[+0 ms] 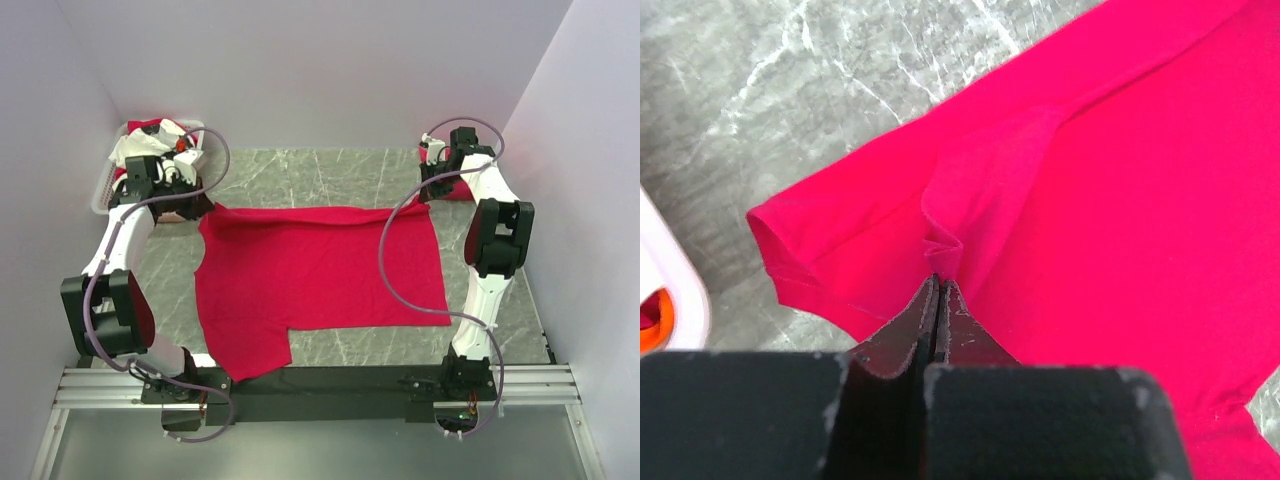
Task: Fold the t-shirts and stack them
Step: Fold the tshirt
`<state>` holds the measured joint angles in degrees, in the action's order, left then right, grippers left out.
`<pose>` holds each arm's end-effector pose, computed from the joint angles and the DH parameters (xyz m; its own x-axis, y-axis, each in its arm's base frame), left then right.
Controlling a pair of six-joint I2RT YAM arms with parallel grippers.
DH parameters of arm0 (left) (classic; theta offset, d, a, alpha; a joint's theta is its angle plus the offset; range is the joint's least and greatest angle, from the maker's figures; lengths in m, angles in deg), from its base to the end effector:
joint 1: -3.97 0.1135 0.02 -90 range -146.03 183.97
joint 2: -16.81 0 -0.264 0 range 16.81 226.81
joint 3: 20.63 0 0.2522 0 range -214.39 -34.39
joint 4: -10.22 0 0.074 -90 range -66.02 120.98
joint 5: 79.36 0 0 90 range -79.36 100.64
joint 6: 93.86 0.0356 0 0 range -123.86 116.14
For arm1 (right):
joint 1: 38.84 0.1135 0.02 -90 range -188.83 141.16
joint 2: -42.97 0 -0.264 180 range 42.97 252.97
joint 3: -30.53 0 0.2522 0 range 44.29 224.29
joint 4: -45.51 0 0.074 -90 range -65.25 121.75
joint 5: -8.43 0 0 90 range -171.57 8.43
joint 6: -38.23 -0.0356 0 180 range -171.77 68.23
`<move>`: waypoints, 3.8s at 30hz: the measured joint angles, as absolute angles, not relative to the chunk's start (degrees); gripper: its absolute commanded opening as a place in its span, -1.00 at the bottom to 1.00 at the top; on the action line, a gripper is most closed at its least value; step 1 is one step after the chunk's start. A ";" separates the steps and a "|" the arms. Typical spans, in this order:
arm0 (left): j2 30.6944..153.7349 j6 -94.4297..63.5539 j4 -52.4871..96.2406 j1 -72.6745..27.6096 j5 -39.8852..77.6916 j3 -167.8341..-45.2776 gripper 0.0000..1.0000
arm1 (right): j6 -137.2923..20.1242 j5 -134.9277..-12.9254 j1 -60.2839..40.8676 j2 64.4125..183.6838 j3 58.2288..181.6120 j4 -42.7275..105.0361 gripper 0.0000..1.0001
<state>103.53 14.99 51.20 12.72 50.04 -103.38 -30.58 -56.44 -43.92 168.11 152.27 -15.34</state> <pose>0.3279 0.0276 0.2879 -0.5553 0.1671 -0.8147 0.5345 0.8222 -0.1957 0.4694 -0.0265 0.2187 -0.7991 -0.2575 -0.5433 -0.4209 0.8849 0.1996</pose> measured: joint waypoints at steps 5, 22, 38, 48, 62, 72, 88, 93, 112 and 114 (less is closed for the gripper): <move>103.15 16.98 53.52 13.05 50.50 -105.78 -0.99 | -28.87 -56.33 -43.96 166.60 152.12 -16.37 -1.00; 98.13 30.40 63.03 11.28 49.41 -88.82 -0.99 | -21.01 -58.43 -44.03 160.68 138.33 -16.43 -0.94; 105.67 44.11 77.48 13.09 48.12 -99.49 0.04 | -16.18 -62.89 -45.60 160.44 140.05 -22.69 -0.03; 114.74 32.59 67.49 7.80 49.16 -103.82 0.09 | -23.08 -63.96 -41.38 165.18 149.91 -24.46 -0.04; 115.11 28.50 61.19 0.13 45.93 -103.62 0.09 | -31.37 -66.45 -42.82 168.13 145.78 -28.41 0.04; 120.49 27.78 59.49 -1.70 43.35 -107.86 0.09 | -30.43 -71.72 -42.85 167.83 142.11 -28.72 -0.06; 129.62 25.90 54.59 -3.96 38.15 -114.15 0.04 | -30.69 -70.72 -42.85 167.85 143.72 -29.33 -0.22; 131.31 25.94 55.18 -4.24 38.67 -115.97 -0.12 | -30.80 -69.19 -42.89 167.85 144.71 -30.36 -0.17; 131.72 27.23 61.17 -4.37 42.08 -116.49 -0.93 | -34.36 -59.85 -45.16 170.08 149.21 -37.15 -0.02; 131.72 27.26 61.50 -4.37 42.30 -116.49 -0.99 | -35.13 -59.31 -45.21 170.08 148.82 -37.22 -0.02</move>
<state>131.72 27.26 61.50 -4.37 42.30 -116.49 -35.13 -59.31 -45.21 170.08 148.82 -37.22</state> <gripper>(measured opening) 0.039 0.491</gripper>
